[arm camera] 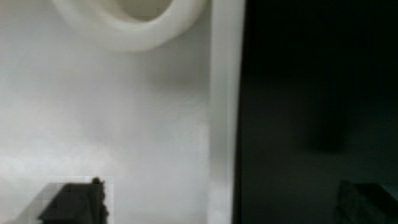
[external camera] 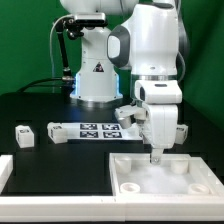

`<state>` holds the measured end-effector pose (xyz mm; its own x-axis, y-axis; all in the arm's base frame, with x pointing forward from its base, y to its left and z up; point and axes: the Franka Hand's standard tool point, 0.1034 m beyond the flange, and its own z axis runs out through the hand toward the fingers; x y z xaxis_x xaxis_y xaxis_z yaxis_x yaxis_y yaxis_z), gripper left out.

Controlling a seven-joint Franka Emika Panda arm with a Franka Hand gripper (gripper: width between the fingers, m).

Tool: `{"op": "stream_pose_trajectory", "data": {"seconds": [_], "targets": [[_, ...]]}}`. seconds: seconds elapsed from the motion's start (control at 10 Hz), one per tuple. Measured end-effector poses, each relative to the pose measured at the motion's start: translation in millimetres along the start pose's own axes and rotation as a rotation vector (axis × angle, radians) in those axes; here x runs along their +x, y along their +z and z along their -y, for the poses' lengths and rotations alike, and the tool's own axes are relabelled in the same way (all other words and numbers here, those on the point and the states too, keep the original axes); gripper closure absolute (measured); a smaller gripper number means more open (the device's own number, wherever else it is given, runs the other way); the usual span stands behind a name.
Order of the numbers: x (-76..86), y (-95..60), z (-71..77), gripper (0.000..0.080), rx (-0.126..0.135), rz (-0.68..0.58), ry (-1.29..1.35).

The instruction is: Assemble square table

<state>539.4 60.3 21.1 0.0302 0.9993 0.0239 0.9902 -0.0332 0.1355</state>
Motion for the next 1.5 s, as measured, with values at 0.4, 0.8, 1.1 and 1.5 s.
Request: {"op": "stream_pose_trajectory", "data": {"seconds": [0.4,0.8,1.1,1.5], "targets": [[4.6,-16.1,-1.2,0.0151,-0.008,0.004,0.098],[62.6,-53.2,14.7,0.0151,0.017,0.031,0.506],[67.8,-53.5,15.0,0.0151,0.015,0.022,0.685],[73.8,-58.2,33.6,0.0151,0.061,0.070,1.136]]}}
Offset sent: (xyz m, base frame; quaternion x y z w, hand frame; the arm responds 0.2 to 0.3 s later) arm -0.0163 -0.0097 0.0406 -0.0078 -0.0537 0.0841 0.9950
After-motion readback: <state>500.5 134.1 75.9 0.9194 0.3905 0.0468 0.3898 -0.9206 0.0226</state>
